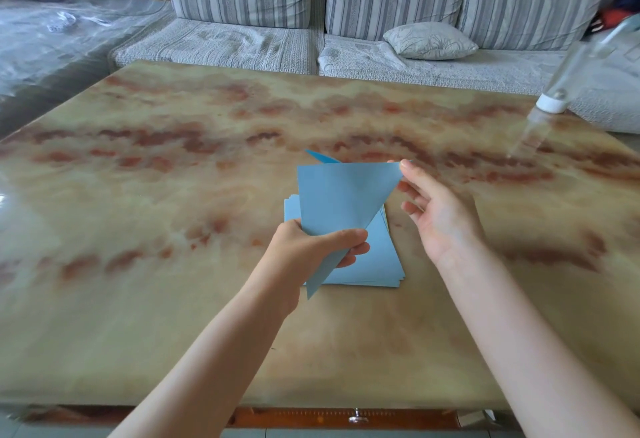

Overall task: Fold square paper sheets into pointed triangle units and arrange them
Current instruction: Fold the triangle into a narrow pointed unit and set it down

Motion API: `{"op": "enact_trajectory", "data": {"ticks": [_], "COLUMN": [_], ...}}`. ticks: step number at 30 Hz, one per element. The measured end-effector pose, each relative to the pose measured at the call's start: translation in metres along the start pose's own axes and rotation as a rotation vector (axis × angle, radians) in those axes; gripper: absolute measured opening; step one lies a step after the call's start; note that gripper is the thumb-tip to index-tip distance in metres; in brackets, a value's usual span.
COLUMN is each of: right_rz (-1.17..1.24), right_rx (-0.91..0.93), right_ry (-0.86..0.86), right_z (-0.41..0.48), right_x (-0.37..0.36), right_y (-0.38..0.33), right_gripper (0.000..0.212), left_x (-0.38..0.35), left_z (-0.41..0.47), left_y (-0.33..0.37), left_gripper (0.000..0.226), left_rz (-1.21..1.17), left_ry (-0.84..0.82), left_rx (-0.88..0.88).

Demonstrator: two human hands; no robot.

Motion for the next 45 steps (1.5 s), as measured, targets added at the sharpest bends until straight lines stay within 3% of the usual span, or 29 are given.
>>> {"op": "enact_trajectory", "data": {"ticks": [10, 15, 17, 20, 22, 26, 30, 32, 37, 45], "right_rz": [0.091, 0.075, -0.003, -0.19, -0.297, -0.42, -0.428, -0.442, -0.479, -0.503], "right_rx": [-0.053, -0.003, -0.06, -0.153, -0.165, -0.145, -0.097, -0.082, -0.071, 0.041], "right_ry": [0.004, 0.097, 0.044, -0.115, -0.202, -0.269, -0.216, -0.196, -0.237, -0.224], "right_z": [0.004, 0.007, 0.005, -0.003, -0.008, -0.013, -0.012, -0.011, -0.011, -0.014], "right_x": [0.005, 0.022, 0.016, 0.001, -0.008, -0.018, -0.018, -0.016, -0.014, -0.018], "right_y": [-0.004, -0.014, -0.005, 0.01, 0.014, 0.023, 0.024, 0.022, 0.021, 0.021], "right_gripper": [0.004, 0.002, 0.011, 0.04, 0.045, 0.031, 0.008, 0.007, 0.009, 0.008], "left_x": [0.003, 0.017, 0.02, 0.019, 0.017, 0.014, 0.011, 0.016, 0.028, 0.028], "left_z": [0.001, 0.002, 0.004, 0.006, 0.006, 0.005, 0.004, 0.005, 0.012, 0.011], "left_y": [0.0, 0.002, 0.004, 0.004, 0.002, 0.0, 0.0, 0.003, 0.009, 0.01], "left_gripper": [0.022, 0.021, 0.021, 0.022, 0.023, 0.022, 0.03, 0.036, 0.02, 0.021], "left_rz": [0.045, 0.037, 0.015, -0.028, -0.044, -0.044, 0.04, 0.088, 0.003, -0.122], "left_ry": [0.003, 0.05, 0.063, 0.067, 0.064, 0.034, -0.086, -0.075, 0.074, 0.095], "left_rx": [0.005, 0.003, -0.005, 0.005, 0.007, -0.007, -0.021, -0.034, -0.082, -0.078]}}
Point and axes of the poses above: each hand's wrist, its own z-axis towards the middle knuckle, its own x-axis out of the back of the hand, y = z × x, the point moved 4 cm from there along z, towards the middle knuckle, and after that the axes turned 15 degrees about -x, right-handed, at the moved point
